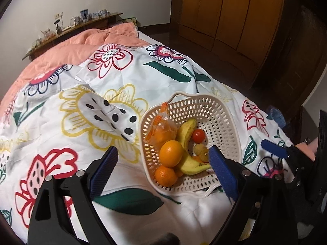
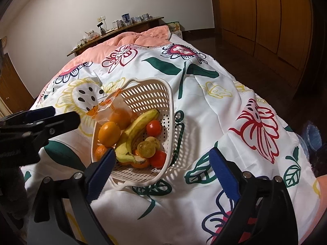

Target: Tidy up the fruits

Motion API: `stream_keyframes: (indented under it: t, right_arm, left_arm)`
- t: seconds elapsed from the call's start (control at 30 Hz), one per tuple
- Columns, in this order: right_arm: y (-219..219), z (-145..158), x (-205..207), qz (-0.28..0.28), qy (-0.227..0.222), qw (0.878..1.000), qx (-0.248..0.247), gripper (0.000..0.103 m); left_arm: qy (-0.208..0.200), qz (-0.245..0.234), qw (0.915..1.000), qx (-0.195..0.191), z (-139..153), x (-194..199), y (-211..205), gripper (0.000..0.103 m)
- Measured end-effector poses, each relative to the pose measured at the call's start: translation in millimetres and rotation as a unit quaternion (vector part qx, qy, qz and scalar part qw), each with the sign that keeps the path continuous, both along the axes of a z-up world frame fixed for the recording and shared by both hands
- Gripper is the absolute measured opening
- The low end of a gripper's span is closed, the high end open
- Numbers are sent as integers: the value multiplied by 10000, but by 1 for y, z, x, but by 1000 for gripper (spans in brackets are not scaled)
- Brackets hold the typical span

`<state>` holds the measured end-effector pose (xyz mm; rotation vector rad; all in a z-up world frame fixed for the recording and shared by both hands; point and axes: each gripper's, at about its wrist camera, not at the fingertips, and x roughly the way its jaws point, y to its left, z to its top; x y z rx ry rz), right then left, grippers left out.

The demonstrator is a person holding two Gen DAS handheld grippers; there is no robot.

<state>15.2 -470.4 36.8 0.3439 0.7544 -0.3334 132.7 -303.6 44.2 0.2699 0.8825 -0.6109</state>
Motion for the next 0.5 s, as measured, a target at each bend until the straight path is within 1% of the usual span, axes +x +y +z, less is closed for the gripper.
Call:
stream_keyframes:
  t: [0.23,0.3,0.33,0.5]
  right_arm:
    - [4,-2,-2,74,152,9998,-90,92]
    - [7,-3,-2,133,178,9997,-126,92]
    - [9,-3,-2,166,192,9996,-152,92]
    - [19,-4,-2,323,304,9985,-328,92]
  left_arm:
    - [-379,11,9989,291,3,-22,12,92]
    - [-483,9,9982,355,3,-27,16,96]
    - [-541,10,9978,393,3,-30,18,96]
    - [-742,164,9950,651,1,-38,24,96]
